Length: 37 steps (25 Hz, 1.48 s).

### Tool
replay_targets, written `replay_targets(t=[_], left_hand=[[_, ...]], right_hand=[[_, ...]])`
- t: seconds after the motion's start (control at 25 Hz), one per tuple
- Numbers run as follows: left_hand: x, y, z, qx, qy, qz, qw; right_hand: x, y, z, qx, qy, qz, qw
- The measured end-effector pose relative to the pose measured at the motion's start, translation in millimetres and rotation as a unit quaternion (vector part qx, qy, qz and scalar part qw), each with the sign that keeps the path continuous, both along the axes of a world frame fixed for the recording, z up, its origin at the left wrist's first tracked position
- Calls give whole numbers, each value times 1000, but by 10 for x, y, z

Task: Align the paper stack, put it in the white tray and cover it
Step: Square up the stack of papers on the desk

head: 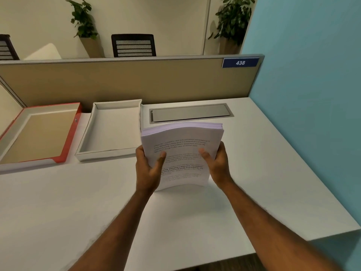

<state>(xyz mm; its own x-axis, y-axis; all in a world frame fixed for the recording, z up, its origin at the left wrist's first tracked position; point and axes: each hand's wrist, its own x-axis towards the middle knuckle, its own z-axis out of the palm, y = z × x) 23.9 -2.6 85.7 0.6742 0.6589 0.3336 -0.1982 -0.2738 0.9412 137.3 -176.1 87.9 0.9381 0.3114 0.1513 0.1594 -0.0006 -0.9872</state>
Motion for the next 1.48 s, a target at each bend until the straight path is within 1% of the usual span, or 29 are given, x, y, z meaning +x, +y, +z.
replay_targets(t=[0.08,0.16,0.24,0.28,0.36,0.48,0.6,0.68,0.76,0.8,0.84,0.96,1.04,1.12,1.28,1.48], left_hand=[[57,-33,276,11,-32,35,999],[180,-54,539,-8,-41,106,993],[326,-45,695,-55,2,184,981],[381,-33,700,-68,23,206,976],[424,-9,654,-57,36,216,974],[392,33,619,-39,25,210,977],[373,40,639,-65,14,206,976],[327,68,593,-69,-16,163,984],[228,65,462,-5,-50,99,994],[182,57,349,24,-51,79,995],[141,31,232,32,-41,73,996],[85,-82,-44,7,-21,90,996],[110,-105,-102,11,-27,100,995],[139,-89,-94,18,-40,110,993],[138,-61,-129,39,-65,115,990],[86,-58,-265,45,-66,104,991]], right_hand=[[-5,89,245,26,-28,-41,998],[35,208,499,20,-49,-119,991],[100,316,669,0,-67,-197,978],[127,353,699,-7,-72,-220,973],[169,384,679,-16,-73,-238,968],[194,371,606,-11,-80,-241,967],[199,371,612,5,-78,-229,970],[218,333,556,22,-86,-198,976],[196,230,371,27,-112,-143,983],[159,181,231,26,-116,-121,985],[112,140,75,23,-108,-110,988],[-1,142,-223,36,-79,-118,989],[17,181,-230,38,-79,-144,986],[64,185,-184,47,-87,-156,983],[69,176,-192,73,-125,-147,979],[20,175,-328,58,-131,-134,981]])
